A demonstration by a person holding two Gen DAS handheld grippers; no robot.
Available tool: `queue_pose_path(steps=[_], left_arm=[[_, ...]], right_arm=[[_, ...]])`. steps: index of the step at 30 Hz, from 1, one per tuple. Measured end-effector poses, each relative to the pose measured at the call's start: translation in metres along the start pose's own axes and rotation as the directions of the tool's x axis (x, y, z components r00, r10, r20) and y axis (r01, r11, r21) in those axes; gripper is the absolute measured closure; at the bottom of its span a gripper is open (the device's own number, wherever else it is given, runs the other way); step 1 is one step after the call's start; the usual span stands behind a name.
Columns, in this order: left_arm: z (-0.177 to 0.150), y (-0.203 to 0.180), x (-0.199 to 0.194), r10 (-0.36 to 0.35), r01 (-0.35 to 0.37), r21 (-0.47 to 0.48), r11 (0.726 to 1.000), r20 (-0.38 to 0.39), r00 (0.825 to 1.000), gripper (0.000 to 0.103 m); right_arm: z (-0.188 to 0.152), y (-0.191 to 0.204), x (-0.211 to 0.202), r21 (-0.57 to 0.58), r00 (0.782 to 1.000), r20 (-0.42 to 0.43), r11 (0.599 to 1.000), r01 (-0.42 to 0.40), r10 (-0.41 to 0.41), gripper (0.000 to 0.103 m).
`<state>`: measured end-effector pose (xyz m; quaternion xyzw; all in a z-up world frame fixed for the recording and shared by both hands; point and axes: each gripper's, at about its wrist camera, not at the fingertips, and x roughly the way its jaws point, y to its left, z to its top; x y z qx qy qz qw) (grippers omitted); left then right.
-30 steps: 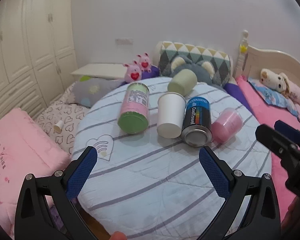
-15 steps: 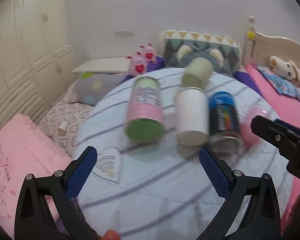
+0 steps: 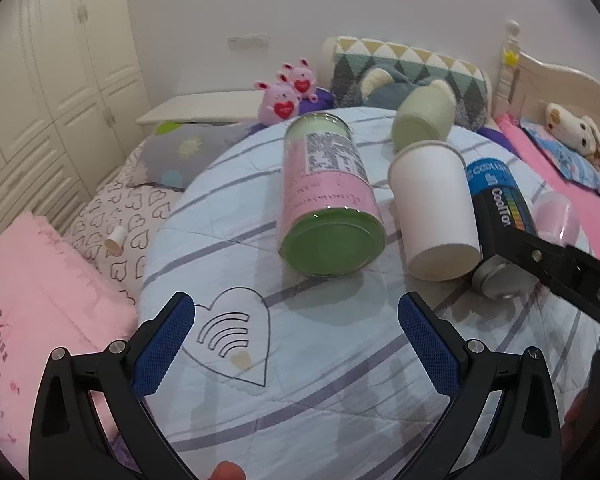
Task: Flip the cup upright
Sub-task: 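Move the right gripper toward the blue-and-black CoolTowel cup lying on its side, then close the right gripper on the CoolTowel cup's base and lift it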
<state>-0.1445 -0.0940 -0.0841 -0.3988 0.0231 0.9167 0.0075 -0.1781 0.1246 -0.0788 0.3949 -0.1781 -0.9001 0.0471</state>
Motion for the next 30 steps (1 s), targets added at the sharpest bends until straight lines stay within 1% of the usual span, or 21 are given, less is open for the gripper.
queue_pose_path(steps=[4, 8, 11, 12, 13, 14, 17, 23, 30], left_arm=[[0.001, -0.004, 0.004, -0.027, 0.028, 0.02, 0.999, -0.008, 1.0, 0.0], [0.001, -0.004, 0.009, -0.053, 0.054, 0.016, 0.998, -0.026, 0.998, 0.0], [-0.001, -0.004, 0.009, -0.052, 0.053, 0.019, 0.998, -0.03, 0.998, 0.0], [-0.002, -0.005, 0.008, -0.052, 0.052, 0.019, 0.998, -0.029, 0.998, 0.0], [-0.003, -0.004, 0.007, -0.051, 0.051, 0.018, 0.999, -0.029, 0.998, 0.0], [-0.003, -0.005, 0.006, -0.051, 0.051, 0.016, 0.999, -0.03, 0.998, 0.0], [-0.004, -0.007, 0.004, -0.054, 0.055, 0.014, 0.998, -0.035, 0.998, 0.0], [-0.011, -0.015, -0.012, -0.026, 0.027, 0.044, 0.999, -0.027, 0.999, 0.0], [-0.037, -0.022, -0.046, -0.004, 0.006, 0.079, 0.997, -0.022, 1.0, 0.0]], right_arm=[[0.002, 0.0, 0.011, 0.012, 1.0, -0.02, 1.0, 0.022, -0.022, 0.021], [0.004, 0.001, 0.02, 0.009, 0.999, -0.038, 1.0, 0.012, -0.012, 0.021], [0.003, -0.002, 0.026, 0.009, 0.998, -0.055, 1.0, -0.002, 0.003, 0.022], [0.003, -0.003, 0.027, 0.01, 0.998, -0.063, 1.0, -0.008, 0.009, 0.024], [0.002, -0.004, 0.027, 0.01, 0.998, -0.067, 1.0, -0.019, 0.02, 0.029], [0.002, -0.005, 0.026, 0.011, 0.997, -0.069, 0.999, -0.034, 0.035, 0.03], [0.001, -0.004, 0.022, -0.01, 0.997, -0.072, 0.999, -0.034, 0.033, 0.03], [-0.006, -0.005, 0.012, -0.031, 0.994, -0.092, 0.997, -0.067, 0.064, 0.03], [-0.026, -0.006, -0.013, -0.046, 0.987, -0.11, 0.992, -0.119, 0.113, 0.03]])
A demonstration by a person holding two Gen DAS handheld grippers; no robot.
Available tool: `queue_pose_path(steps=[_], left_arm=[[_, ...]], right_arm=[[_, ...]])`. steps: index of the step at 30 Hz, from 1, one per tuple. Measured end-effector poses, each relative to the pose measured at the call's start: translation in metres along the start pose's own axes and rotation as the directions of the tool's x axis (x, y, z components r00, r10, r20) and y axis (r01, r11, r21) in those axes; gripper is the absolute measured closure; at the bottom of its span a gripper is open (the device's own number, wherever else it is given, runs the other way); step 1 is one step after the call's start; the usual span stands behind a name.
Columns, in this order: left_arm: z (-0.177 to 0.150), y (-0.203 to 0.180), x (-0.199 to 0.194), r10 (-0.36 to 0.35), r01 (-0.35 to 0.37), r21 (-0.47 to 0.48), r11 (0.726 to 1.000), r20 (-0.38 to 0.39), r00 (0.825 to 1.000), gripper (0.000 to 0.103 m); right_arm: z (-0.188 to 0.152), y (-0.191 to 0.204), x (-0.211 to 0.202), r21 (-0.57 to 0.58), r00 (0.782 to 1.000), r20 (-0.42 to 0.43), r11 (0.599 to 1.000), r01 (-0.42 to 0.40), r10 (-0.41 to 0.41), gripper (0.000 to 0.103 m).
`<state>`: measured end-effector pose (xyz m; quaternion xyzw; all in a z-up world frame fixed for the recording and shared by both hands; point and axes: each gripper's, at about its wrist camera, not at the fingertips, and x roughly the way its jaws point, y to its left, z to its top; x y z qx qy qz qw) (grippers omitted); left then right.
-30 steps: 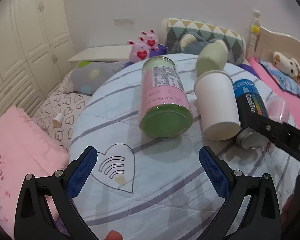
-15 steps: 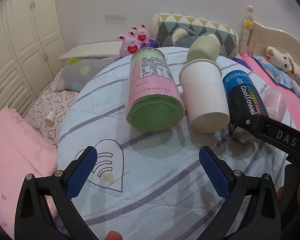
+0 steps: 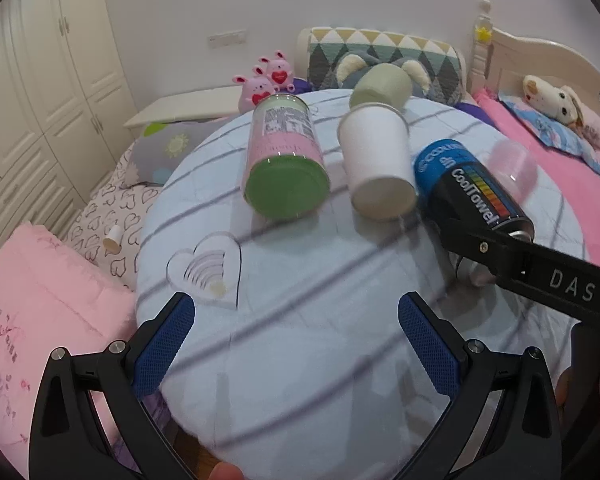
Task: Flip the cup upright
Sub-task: 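Close the right gripper on the CoolTowel cup's base and lift it, then rotate the held CoolTowel cup upright with the right gripper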
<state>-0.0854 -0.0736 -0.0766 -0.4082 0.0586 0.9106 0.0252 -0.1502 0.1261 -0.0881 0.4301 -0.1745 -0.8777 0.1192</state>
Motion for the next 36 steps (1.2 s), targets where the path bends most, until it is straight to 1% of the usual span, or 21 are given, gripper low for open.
queue_pose_path(steps=[5, 8, 14, 15, 16, 17, 19, 22, 23, 25, 27, 30, 32, 36], left_arm=[[-0.021, -0.004, -0.02, 0.021, -0.021, 0.0, 1.0, -0.011, 1.0, 0.0], [-0.032, -0.003, -0.029, 0.008, -0.009, -0.018, 1.0, -0.029, 1.0, 0.0], [-0.042, -0.014, -0.045, 0.019, -0.019, -0.008, 1.0, -0.032, 0.999, 0.0], [-0.042, -0.016, -0.047, 0.013, -0.013, -0.004, 1.0, -0.033, 0.999, 0.0], [-0.042, -0.019, -0.049, 0.001, -0.001, -0.003, 1.0, -0.037, 0.999, 0.0], [-0.041, -0.021, -0.05, -0.009, 0.009, -0.002, 1.0, -0.041, 0.999, 0.0], [-0.04, -0.026, -0.055, -0.015, 0.015, 0.004, 1.0, -0.038, 0.999, 0.0], [-0.035, -0.035, -0.062, -0.037, 0.037, 0.004, 0.999, -0.025, 0.999, 0.0], [-0.031, -0.04, -0.064, -0.059, 0.059, 0.002, 0.998, -0.023, 0.998, 0.0], [-0.024, -0.047, -0.064, -0.092, 0.092, -0.004, 0.996, -0.027, 0.995, 0.0], [-0.015, -0.06, -0.061, -0.123, 0.123, -0.005, 0.992, -0.035, 0.992, 0.0], [-0.004, -0.075, -0.054, -0.124, 0.123, -0.009, 0.992, -0.047, 0.991, 0.0], [0.002, -0.085, -0.047, -0.119, 0.119, -0.015, 0.993, -0.063, 0.991, 0.0], [0.011, -0.101, -0.032, -0.085, 0.083, -0.027, 0.996, -0.088, 0.992, 0.0]], right_arm=[[-0.021, -0.004, -0.016, -0.01, 0.999, -0.018, 0.999, -0.03, 0.03, 0.03], [-0.033, -0.008, -0.025, -0.008, 0.998, -0.031, 0.998, -0.057, 0.056, 0.03], [-0.048, -0.013, -0.04, 0.0, 0.993, -0.05, 0.994, -0.109, 0.109, 0.03], [-0.05, -0.013, -0.04, 0.002, 0.991, -0.068, 0.993, -0.114, 0.114, 0.028], [-0.05, -0.015, -0.038, 0.012, 0.988, -0.077, 0.991, -0.133, 0.134, 0.022], [-0.05, -0.019, -0.039, 0.031, 0.984, -0.07, 0.987, -0.159, 0.161, 0.021], [-0.047, -0.022, -0.041, 0.033, 0.983, -0.073, 0.986, -0.165, 0.167, 0.021], [-0.044, -0.022, -0.057, 0.004, 0.981, -0.033, 0.982, -0.19, 0.19, 0.021], [-0.041, -0.023, -0.066, -0.006, 0.982, -0.005, 0.982, -0.189, 0.189, 0.021], [-0.036, -0.027, -0.083, -0.031, 0.986, 0.053, 0.987, -0.155, 0.157, 0.021], [-0.031, -0.036, -0.101, -0.044, 0.988, 0.119, 0.995, -0.094, 0.099, 0.021], [-0.021, -0.05, -0.121, -0.06, 0.981, 0.195, 0.998, -0.003, 0.015, 0.021], [-0.017, -0.058, -0.126, -0.067, 0.976, 0.218, 0.997, 0.037, -0.022, 0.021], [-0.012, -0.073, -0.127, -0.084, 0.974, 0.225, 0.995, 0.058, -0.038, 0.021]])
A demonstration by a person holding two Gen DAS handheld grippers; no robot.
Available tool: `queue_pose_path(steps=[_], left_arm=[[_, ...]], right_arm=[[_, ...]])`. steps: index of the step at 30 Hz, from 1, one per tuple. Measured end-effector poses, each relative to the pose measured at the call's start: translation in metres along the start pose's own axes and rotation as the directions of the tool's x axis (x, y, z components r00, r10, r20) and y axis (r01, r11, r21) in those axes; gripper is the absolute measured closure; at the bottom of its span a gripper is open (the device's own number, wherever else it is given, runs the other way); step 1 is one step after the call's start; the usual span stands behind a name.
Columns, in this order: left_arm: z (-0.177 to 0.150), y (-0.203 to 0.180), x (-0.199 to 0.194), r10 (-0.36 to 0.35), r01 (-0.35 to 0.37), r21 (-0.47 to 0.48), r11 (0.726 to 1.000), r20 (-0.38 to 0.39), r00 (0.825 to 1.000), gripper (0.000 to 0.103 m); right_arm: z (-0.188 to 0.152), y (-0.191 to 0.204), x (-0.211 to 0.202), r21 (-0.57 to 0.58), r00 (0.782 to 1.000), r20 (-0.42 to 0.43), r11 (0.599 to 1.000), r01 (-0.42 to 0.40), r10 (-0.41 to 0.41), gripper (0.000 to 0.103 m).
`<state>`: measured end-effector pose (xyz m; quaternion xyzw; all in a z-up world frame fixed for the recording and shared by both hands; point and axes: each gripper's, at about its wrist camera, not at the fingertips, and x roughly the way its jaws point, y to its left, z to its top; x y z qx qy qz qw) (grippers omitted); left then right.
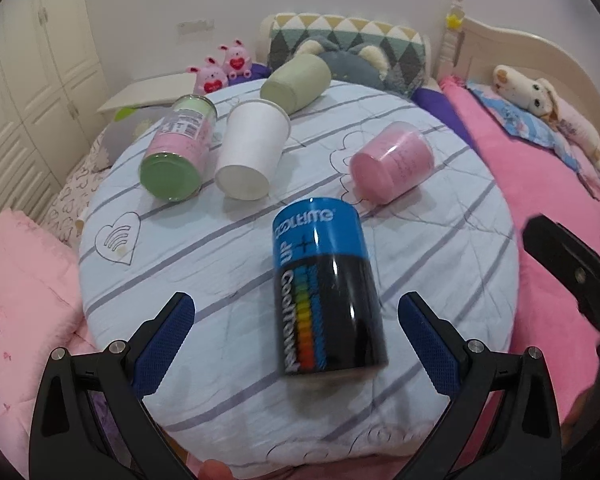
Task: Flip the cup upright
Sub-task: 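Rotate the held CoolTowel cup upright with the right gripper, then lower the upright CoolTowel cup onto the bed cover with the right gripper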
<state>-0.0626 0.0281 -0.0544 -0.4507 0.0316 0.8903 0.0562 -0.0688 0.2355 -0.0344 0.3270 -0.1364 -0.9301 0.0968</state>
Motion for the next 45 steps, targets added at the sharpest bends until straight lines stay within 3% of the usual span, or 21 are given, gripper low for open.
queue_pose_path(steps=[8, 15, 17, 19, 23, 25, 30, 36, 41, 45], left_arm=[[0.015, -0.009, 0.032, 0.076, -0.078, -0.035, 0.996, -0.047, 0.996, 0.0], [0.026, -0.01, 0.052, 0.063, -0.07, -0.053, 0.996, -0.113, 0.992, 0.001], [0.026, -0.011, 0.056, 0.056, -0.064, -0.059, 0.996, -0.123, 0.991, 0.007], [0.026, -0.012, 0.06, 0.053, -0.061, -0.051, 0.997, -0.149, 0.987, 0.021], [0.023, -0.011, 0.067, 0.036, -0.045, -0.051, 0.998, -0.174, 0.984, 0.025], [0.023, -0.01, 0.065, 0.025, -0.036, -0.064, 0.997, -0.16, 0.987, 0.034], [0.023, -0.012, 0.054, 0.029, -0.035, -0.05, 0.998, -0.116, 0.993, 0.035], [0.024, -0.01, 0.03, 0.064, -0.064, -0.03, 0.997, 0.003, 0.998, 0.035], [0.03, -0.003, 0.011, 0.116, -0.113, -0.031, 0.993, 0.12, 0.986, 0.035], [0.032, 0.003, 0.006, 0.137, -0.132, -0.041, 0.99, 0.163, 0.977, 0.035]], right_arm=[[0.002, -0.026, 0.017, 0.015, 0.999, -0.031, 1.0, -0.027, 0.028, 0.021], [0.003, -0.034, 0.028, 0.025, 0.997, -0.042, 0.998, -0.058, 0.059, 0.021], [0.003, -0.035, 0.031, 0.024, 0.997, -0.049, 0.998, -0.063, 0.064, 0.021], [0.003, -0.035, 0.035, 0.02, 0.996, -0.058, 0.998, -0.066, 0.067, 0.021], [0.003, -0.033, 0.041, 0.015, 0.995, -0.069, 0.997, -0.076, 0.076, 0.021], [0.003, -0.031, 0.044, 0.012, 0.994, -0.074, 0.997, -0.077, 0.078, 0.021], [0.003, -0.029, 0.049, 0.006, 0.993, -0.082, 0.997, -0.08, 0.08, 0.021], [0.006, -0.024, 0.048, 0.001, 0.994, -0.069, 0.996, -0.088, 0.088, 0.021], [0.009, -0.016, 0.049, -0.017, 0.994, -0.058, 0.995, -0.098, 0.096, 0.021], [0.01, -0.009, 0.051, -0.034, 0.993, -0.055, 0.994, -0.105, 0.103, 0.021]])
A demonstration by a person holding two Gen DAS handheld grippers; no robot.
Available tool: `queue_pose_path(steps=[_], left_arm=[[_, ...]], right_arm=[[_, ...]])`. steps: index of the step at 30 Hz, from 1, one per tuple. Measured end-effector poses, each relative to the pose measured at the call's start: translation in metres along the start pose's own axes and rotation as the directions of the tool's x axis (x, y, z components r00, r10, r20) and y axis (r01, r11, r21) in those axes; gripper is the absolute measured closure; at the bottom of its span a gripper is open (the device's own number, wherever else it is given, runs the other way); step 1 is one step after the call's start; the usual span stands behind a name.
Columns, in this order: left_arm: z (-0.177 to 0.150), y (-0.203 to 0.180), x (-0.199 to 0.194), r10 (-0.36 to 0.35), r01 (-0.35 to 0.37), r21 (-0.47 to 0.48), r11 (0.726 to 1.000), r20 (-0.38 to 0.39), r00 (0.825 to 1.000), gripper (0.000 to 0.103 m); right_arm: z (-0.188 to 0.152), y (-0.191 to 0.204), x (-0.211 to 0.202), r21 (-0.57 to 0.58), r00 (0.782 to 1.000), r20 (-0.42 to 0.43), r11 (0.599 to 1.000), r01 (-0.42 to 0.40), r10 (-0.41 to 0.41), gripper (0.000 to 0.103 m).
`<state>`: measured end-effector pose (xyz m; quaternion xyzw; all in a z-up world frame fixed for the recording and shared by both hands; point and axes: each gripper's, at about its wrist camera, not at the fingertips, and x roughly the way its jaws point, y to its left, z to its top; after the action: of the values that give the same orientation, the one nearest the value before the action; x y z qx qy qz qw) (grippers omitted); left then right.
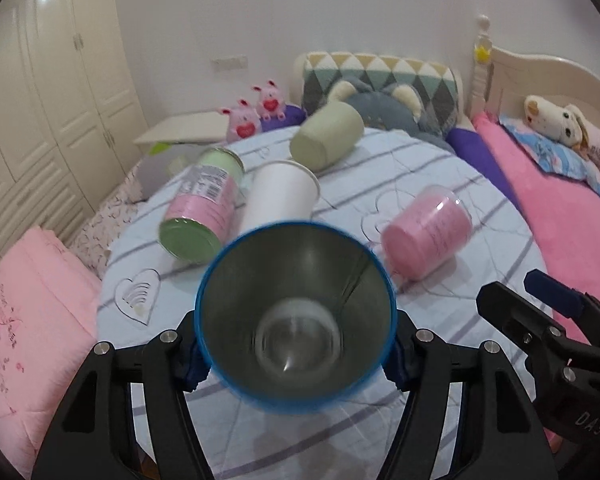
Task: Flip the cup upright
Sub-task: 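Lower the upright CoolTowel cup onto the bed cover with the right gripper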
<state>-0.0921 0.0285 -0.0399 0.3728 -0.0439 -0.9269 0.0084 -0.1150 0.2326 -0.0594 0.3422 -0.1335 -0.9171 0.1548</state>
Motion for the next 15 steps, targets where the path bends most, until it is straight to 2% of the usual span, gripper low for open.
queue_pose_path(steps=[4, 15], left_arm=[[-0.002, 0.001, 0.006, 0.026, -0.025, 0.004, 1.0, -0.003, 1.0, 0.035], [-0.003, 0.005, 0.011, 0.004, -0.005, -0.028, 1.0, -0.016, 1.0, 0.035]], right_arm=[[0.0, 0.004, 0.004, -0.008, 1.0, -0.01, 1.0, -0.008, 0.008, 0.021], [-0.002, 0.009, 0.008, -0.013, 1.0, -0.021, 1.0, -0.006, 0.005, 0.021]])
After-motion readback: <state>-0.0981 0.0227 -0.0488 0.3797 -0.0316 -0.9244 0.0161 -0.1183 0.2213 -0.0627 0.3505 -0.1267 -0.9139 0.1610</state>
